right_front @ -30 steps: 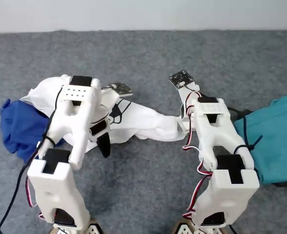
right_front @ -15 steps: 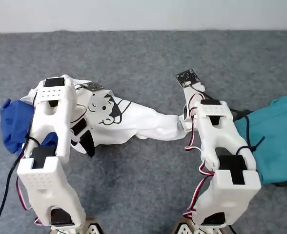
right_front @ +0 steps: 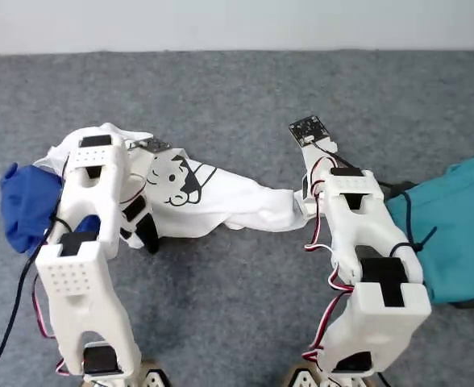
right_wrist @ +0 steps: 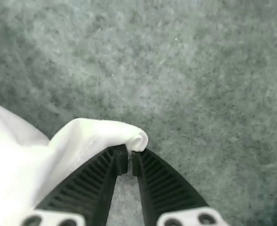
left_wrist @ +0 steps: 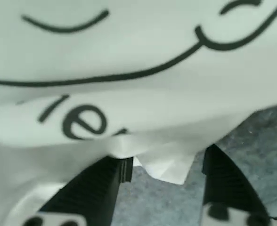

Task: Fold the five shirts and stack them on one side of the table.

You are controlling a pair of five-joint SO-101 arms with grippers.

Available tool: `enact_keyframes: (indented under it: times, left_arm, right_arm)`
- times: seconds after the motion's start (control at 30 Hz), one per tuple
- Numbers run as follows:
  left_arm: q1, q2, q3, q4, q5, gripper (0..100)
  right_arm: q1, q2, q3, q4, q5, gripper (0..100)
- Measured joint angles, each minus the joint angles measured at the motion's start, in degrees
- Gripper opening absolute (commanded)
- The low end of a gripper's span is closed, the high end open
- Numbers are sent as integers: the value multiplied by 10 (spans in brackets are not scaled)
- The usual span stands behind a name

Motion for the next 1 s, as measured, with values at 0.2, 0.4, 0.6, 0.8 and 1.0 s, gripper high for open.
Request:
enact_keyframes:
  times: [0.2,0.4,0.6,0.8,1.0]
  left_arm:
    - [1,2,-162,57,0,271]
    - [13,2,-182,65,4,271]
    - [35,2,-108,65,12,271]
    - [62,2,-18,65,12,270]
    - [60,1,-7,65,12,234]
  right_arm:
    - [0,0,0,0,0,10]
    - [0,0,0,0,0,10]
    - [0,0,0,0,0,10]
    - [0,0,0,0,0,10]
    - [0,0,0,0,0,10]
